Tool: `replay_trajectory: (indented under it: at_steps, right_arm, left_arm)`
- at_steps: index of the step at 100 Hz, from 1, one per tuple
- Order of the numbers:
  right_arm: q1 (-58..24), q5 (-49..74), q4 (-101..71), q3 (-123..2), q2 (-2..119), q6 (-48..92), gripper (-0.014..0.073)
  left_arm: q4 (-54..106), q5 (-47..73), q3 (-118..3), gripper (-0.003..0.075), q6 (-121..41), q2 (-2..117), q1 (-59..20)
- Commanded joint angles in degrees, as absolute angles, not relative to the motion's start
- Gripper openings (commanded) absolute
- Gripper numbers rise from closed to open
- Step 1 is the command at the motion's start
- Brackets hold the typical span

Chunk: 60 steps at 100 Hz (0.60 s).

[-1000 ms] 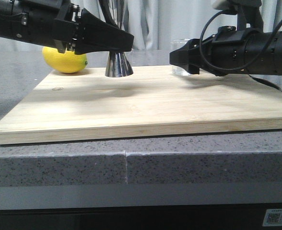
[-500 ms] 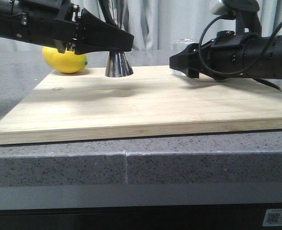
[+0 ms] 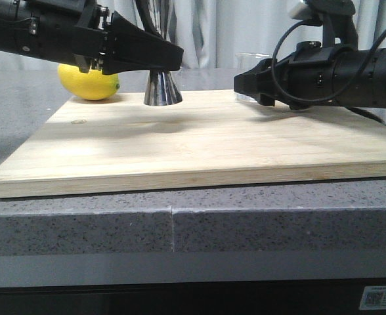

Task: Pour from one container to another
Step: 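Lift the beaker with the right gripper toward the jigger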

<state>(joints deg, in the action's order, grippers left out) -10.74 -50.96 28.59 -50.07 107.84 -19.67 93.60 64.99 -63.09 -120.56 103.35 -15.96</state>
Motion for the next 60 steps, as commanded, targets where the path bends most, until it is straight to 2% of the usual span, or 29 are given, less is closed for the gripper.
replay_trajectory:
  at_steps: [1, 44, 60]
  right_arm:
    - [-10.8, -55.6, 28.23, -51.65, 105.17, -19.63, 0.0289]
    - [-10.8, -52.22, 29.6, -51.65, 103.28, -19.63, 0.0287]
    - [-10.7, -51.63, 30.19, -51.65, 101.74, -19.63, 0.0209]
  left_arm:
    - [97.46, 68.5, -64.93, -0.0012, -120.08, 100.21, -16.35]
    - [97.46, 68.5, -64.93, -0.0012, -120.08, 100.21, -16.35]
    - [97.36, 68.5, -64.93, -0.0012, -120.08, 100.21, -16.35]
